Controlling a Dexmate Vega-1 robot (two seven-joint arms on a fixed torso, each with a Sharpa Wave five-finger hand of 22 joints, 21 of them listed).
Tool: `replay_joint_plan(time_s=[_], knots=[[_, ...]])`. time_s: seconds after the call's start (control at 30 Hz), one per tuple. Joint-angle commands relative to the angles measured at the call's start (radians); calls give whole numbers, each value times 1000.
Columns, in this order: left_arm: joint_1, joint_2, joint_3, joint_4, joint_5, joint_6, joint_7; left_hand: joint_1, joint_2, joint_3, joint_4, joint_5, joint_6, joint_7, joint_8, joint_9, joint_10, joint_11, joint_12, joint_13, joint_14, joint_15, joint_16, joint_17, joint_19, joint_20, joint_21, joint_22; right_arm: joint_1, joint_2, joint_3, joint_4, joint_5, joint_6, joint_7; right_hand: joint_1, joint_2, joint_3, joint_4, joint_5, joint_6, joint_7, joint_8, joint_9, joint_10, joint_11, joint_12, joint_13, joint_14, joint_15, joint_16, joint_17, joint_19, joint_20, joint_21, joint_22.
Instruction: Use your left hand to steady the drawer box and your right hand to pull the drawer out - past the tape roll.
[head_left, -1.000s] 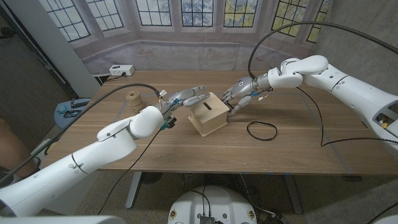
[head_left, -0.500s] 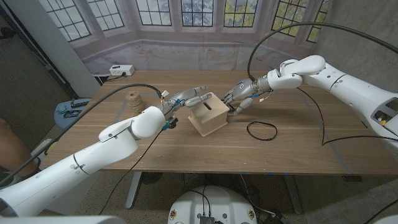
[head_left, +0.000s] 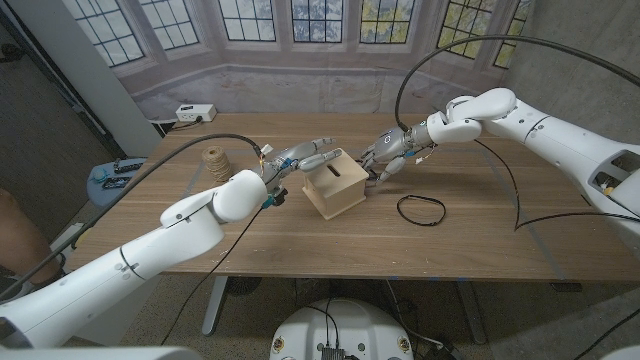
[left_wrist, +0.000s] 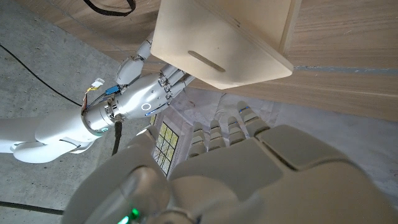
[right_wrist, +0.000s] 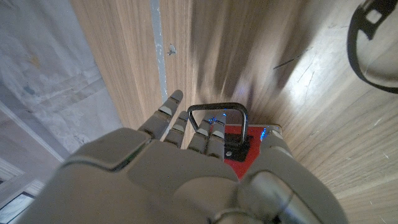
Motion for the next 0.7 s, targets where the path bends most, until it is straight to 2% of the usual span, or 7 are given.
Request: replay_joint_plan(time_s=[0.03, 0.1, 0.17, 0.7], knots=[[-23, -14, 14, 22, -1, -7, -13, -10, -4, 6, 2, 0, 1, 3, 1, 6, -3, -5, -4, 2, 6, 0, 4, 5, 10, 0, 0, 3, 34, 13, -42, 40, -17, -14, -17, -6, 0, 4, -2, 5, 21, 0, 11, 1, 18, -3, 7, 0, 13, 22, 8, -2, 3, 16, 2, 4], [-27, -16, 15, 25, -3, -9, -16, -11, -4, 6, 2, 0, 1, 4, 1, 6, -3, -5, -4, 2, 6, -1, 4, 5, 10, 1, 0, 3, 36, 14, -46, 44, -16, -17, -18, -8, -3, 4, -4, 5, 33, -6, 12, 1, 28, -4, 8, -1, 32, 58, 14, -4, 6, 26, 4, 4], [-31, -17, 18, 26, -1, -7, -18, -11, -4, 7, 2, 1, 1, 4, 1, 6, -6, -6, -5, 2, 6, -1, 4, 5, 10, 1, 0, 3, 39, 14, -51, 48, -17, -17, -23, -8, -4, 5, -6, 6, 42, -9, 13, 1, 37, -4, 9, -1, 43, 74, 15, -7, 10, 40, 5, 4], [-52, -23, 35, 31, 8, -4, -37, -14, -5, 10, 3, 1, 6, 4, 2, 6, -6, -8, -5, 2, 6, -2, 3, 5, 10, 1, 0, 3, 27, -4, -66, 22, -27, -46, -18, -13, -6, 5, -6, 6, 49, -9, 11, 1, 42, -5, 6, -1, 42, 75, 12, -8, 4, 41, 3, 4]])
